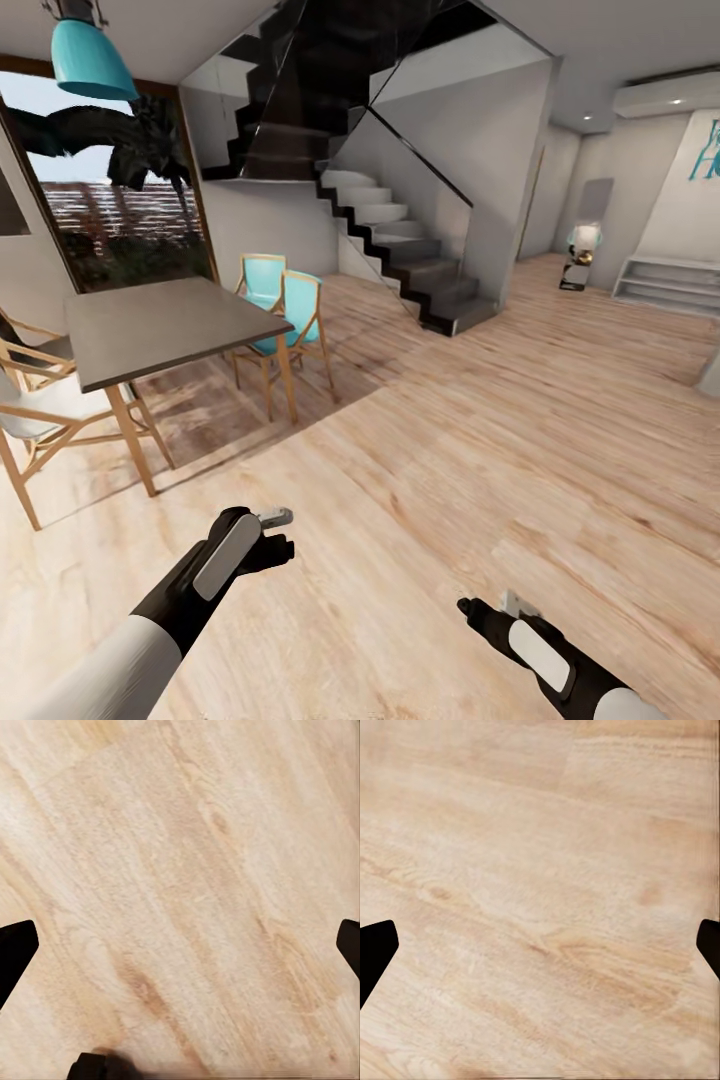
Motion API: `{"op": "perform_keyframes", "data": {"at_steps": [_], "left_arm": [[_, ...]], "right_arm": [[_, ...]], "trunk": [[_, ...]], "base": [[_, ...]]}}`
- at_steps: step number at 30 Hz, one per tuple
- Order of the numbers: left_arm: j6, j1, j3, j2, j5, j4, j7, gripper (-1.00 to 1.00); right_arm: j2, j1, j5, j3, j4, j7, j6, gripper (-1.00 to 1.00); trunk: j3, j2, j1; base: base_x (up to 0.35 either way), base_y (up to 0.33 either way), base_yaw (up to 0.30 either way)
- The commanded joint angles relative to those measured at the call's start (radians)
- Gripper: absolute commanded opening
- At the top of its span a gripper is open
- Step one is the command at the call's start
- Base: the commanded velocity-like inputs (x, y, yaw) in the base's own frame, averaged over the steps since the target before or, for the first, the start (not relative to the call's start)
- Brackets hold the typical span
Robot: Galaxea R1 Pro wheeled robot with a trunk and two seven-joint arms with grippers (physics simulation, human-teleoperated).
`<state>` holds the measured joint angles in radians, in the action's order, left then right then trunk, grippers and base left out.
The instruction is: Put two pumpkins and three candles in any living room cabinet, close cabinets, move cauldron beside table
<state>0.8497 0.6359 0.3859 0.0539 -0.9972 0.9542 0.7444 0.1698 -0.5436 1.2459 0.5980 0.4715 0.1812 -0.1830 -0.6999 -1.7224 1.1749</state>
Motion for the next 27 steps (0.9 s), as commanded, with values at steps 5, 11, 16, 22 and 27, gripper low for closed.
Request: {"op": "perform_keyframes", "data": {"at_steps": [5,11,16,22,27], "left_arm": [[0.000,0.001,0.003,0.001,-0.010,0.002,0.010,1.00],[0.000,0.001,0.004,0.001,-0.010,0.002,0.010,1.00],[0.000,0.001,0.003,0.002,-0.010,0.002,0.010,1.00],[0.000,0.001,0.003,0.002,-0.011,0.002,0.010,1.00],[0.000,0.001,0.004,0.001,-0.011,0.002,0.010,1.00]], "right_arm": [[0.001,-0.001,0.006,0.006,0.003,0.008,-0.002,1.00],[0.000,-0.001,0.006,0.006,0.002,0.008,-0.001,1.00],[0.000,-0.001,0.006,0.006,0.001,0.008,-0.001,1.00],[0.000,-0.001,0.006,0.006,0.001,0.008,-0.001,1.00],[0.000,-0.001,0.006,0.007,0.001,0.008,-0.001,1.00]], "trunk": [[-0.006,-0.001,0.000],[-0.012,-0.001,0.000],[-0.018,-0.001,0.000],[-0.024,-0.001,0.000],[-0.029,-0.001,0.000]], "base": [[-0.086,0.064,-0.233],[-0.007,0.005,-0.233],[-0.060,0.043,-0.233],[-0.224,0.171,-0.232],[-0.245,0.188,-0.229]]}}
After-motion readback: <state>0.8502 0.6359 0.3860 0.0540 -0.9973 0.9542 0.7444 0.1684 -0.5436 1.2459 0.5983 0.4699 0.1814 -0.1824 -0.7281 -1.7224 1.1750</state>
